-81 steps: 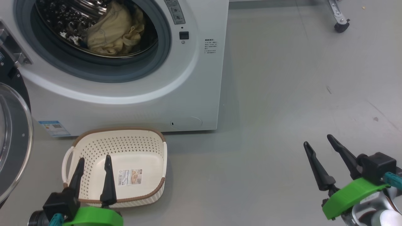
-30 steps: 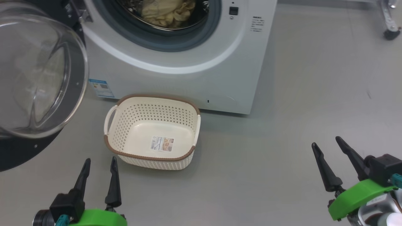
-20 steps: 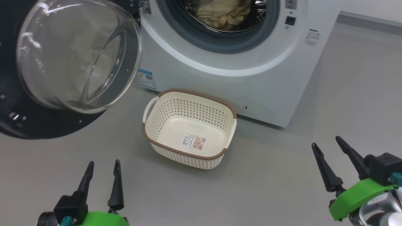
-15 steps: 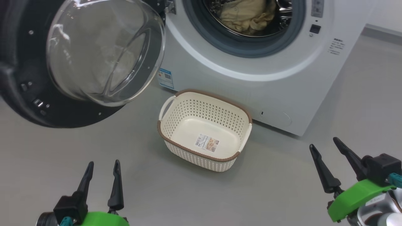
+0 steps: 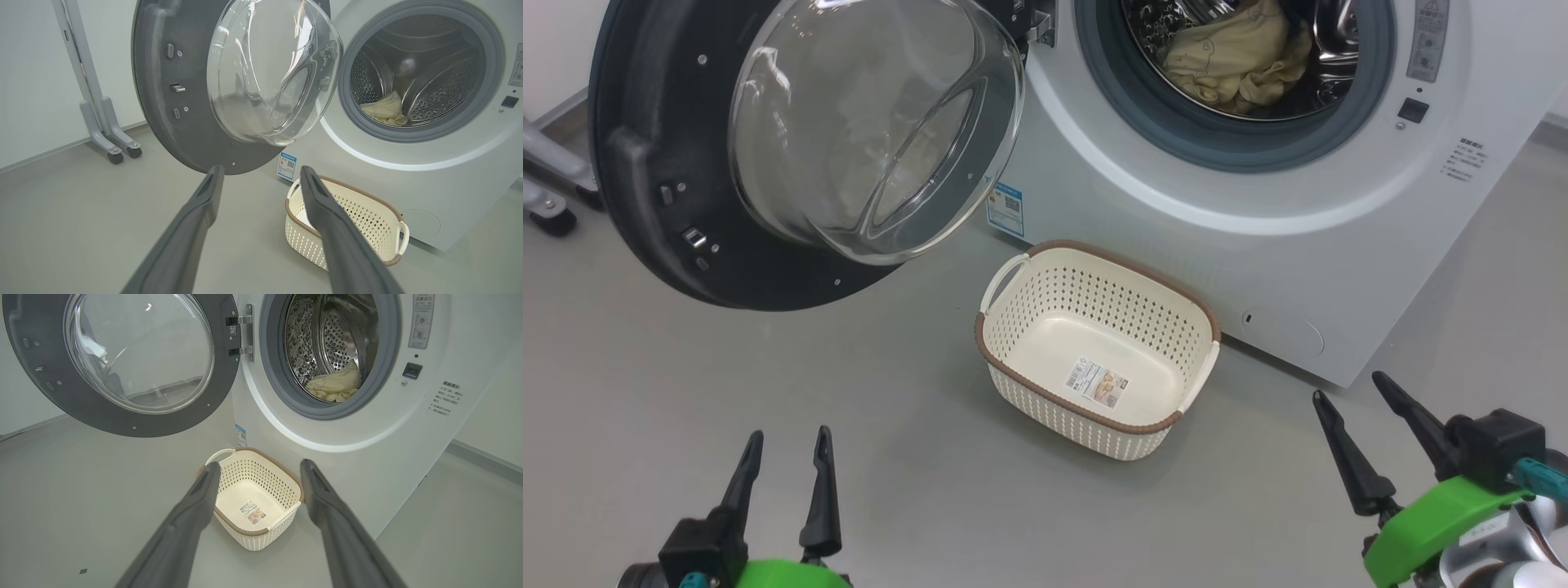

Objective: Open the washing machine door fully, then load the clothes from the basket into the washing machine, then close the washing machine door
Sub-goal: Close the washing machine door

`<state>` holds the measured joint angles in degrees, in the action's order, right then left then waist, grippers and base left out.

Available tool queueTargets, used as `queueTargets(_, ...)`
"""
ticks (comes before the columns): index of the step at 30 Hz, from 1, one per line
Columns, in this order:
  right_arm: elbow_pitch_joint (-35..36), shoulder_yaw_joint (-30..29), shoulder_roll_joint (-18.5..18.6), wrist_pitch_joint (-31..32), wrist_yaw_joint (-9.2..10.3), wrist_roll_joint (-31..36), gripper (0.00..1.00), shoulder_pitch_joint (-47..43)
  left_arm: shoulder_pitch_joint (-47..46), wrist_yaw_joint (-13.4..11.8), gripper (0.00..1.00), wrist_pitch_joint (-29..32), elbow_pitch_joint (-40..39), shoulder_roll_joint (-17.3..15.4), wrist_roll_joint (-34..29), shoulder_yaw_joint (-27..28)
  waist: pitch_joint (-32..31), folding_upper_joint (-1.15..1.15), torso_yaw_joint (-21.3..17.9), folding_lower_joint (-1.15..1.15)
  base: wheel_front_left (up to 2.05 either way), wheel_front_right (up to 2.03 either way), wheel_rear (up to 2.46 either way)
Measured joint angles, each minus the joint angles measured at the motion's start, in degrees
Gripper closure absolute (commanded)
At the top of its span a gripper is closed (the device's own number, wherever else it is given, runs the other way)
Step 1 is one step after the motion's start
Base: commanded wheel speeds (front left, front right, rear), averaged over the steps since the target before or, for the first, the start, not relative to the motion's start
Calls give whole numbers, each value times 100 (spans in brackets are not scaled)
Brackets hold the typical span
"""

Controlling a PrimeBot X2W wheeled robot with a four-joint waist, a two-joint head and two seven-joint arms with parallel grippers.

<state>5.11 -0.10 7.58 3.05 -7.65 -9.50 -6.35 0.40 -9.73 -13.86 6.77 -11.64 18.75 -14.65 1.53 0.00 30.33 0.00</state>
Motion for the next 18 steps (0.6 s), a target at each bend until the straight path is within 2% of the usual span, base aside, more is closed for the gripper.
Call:
queueTargets(13, -82, 66, 9, -2, 0, -16, 0, -24, 0, -23, 0, 0, -177, -26, 33, -18, -45, 0, -14, 0, 0, 0, 0)
queueTargets(14, -82, 66, 9, -2, 0, -16, 0, -25, -1, -13, 18, -1, -201, -26, 58, -16, -43, 0, -14, 0, 0, 0, 0)
queueTargets(16, -82, 66, 8, -2, 0, -16, 0, -25, -1, 16, 91, -29, -271, -22, 62, -11, -33, 0, -13, 0, 0, 0, 0)
queueTargets(17, -82, 66, 8, -2, 0, -16, 0, -25, -2, 22, 100, -32, -316, -15, 104, -2, -28, 0, -12, 0, 0, 0, 0)
queueTargets(18, -82, 65, 8, -1, 0, -16, 0, -25, -3, 67, 100, -32, -347, -15, 138, 7, -25, 0, -11, 0, 0, 0, 0)
